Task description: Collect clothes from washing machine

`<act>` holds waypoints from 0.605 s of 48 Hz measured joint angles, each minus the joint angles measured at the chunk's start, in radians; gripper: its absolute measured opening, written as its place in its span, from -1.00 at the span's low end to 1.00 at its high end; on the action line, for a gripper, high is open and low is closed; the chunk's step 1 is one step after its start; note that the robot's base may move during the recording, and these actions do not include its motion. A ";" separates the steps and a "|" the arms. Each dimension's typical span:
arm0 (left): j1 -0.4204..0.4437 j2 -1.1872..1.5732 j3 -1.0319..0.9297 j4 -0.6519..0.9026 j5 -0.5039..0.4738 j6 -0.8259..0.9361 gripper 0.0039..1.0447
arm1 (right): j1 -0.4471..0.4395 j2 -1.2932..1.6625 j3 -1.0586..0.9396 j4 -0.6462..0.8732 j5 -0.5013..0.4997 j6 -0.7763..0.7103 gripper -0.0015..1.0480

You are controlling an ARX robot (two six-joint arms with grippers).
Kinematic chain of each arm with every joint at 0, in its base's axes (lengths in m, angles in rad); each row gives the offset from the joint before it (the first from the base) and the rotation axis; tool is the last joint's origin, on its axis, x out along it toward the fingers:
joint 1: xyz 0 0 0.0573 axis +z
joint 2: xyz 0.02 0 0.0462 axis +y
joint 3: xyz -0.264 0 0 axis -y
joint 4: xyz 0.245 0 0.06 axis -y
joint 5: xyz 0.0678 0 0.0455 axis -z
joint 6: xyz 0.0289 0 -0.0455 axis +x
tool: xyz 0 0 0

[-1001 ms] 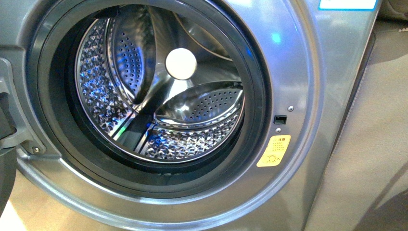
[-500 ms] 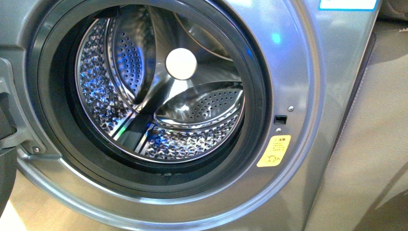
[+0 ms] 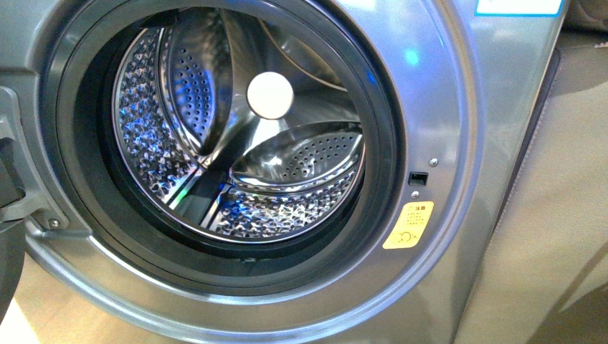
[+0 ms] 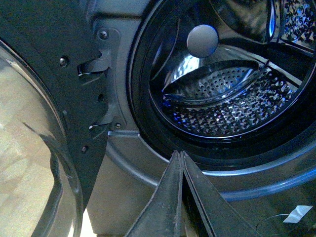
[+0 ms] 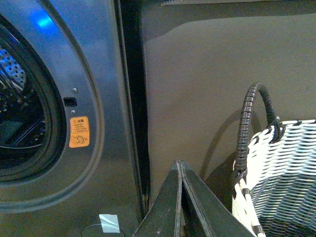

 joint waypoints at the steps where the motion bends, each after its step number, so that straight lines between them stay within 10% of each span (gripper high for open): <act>1: 0.000 -0.043 0.000 -0.054 0.000 0.000 -0.94 | 0.000 0.000 0.000 0.000 0.000 0.000 -0.95; 29: 0.000 -0.161 0.000 -0.167 0.000 0.000 -0.94 | 0.000 0.000 0.000 0.000 0.000 0.000 -0.95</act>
